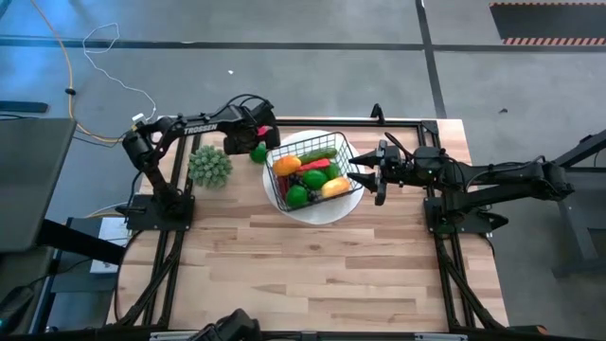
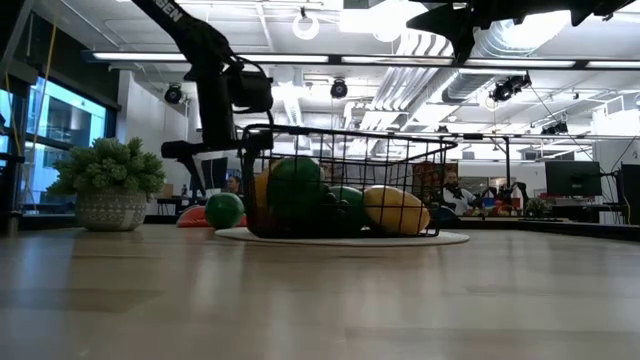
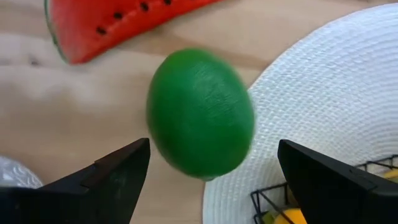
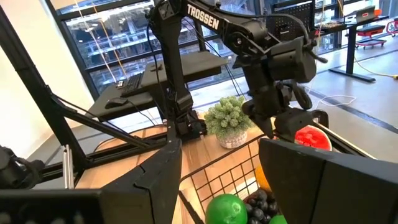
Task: Build produce basket
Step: Put the green lime into the black wire basket
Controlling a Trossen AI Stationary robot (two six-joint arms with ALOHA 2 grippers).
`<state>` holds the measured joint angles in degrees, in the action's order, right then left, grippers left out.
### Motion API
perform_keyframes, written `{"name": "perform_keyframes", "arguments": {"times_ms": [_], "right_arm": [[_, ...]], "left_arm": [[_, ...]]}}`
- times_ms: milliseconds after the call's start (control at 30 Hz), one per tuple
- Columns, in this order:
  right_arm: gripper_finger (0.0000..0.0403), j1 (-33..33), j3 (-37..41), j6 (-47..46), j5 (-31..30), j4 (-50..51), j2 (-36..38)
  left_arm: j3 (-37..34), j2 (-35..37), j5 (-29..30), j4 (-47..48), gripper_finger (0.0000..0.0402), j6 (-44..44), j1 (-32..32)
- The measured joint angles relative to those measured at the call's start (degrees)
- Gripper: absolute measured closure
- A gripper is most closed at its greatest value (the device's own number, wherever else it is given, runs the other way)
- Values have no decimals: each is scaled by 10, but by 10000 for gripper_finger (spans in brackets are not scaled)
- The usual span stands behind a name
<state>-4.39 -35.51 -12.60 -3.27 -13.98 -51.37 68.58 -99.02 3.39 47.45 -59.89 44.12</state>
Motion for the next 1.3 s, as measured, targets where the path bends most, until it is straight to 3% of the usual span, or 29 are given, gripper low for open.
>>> {"name": "perform_keyframes", "arguments": {"times_ms": [200, 567, 800, 1067, 1300], "right_arm": [[206, 0, 0, -11, 0, 0, 0], [206, 0, 0, -30, 0, 0, 0], [206, 0, 0, -54, 0, 0, 0], [206, 0, 0, -54, 0, 0, 0], [206, 0, 0, -54, 0, 0, 0]], "left_arm": [[-39, 0, -42, -48, 58, -40, 8], [-41, -6, -17, -81, 58, -44, 14], [-41, -40, -65, -97, 58, -45, 17], [-41, -59, -79, -116, 58, -38, 17], [-41, -63, -74, -117, 92, -23, 17]]}}
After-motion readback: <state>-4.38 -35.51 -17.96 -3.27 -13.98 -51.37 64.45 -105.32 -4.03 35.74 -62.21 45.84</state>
